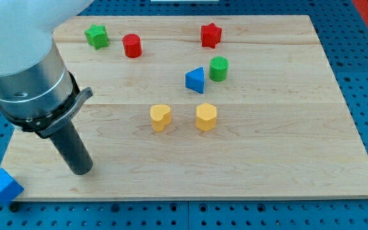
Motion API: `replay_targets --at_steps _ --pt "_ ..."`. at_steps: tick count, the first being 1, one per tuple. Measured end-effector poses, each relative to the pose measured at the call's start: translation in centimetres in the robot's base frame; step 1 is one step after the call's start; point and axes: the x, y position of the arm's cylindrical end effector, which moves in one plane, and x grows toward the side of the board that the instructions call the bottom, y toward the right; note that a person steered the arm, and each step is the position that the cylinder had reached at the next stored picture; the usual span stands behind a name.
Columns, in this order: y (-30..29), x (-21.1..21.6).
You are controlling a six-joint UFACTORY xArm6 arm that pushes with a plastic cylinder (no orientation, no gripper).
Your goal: Point at the yellow heart
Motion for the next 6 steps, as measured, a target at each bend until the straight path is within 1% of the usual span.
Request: replay_targets --at_steps 2,3,4,6 --pt "0.0 0.1" --pt "2.4 -0.5" --pt "6.7 -3.2" --pt "12.5 -13.3"
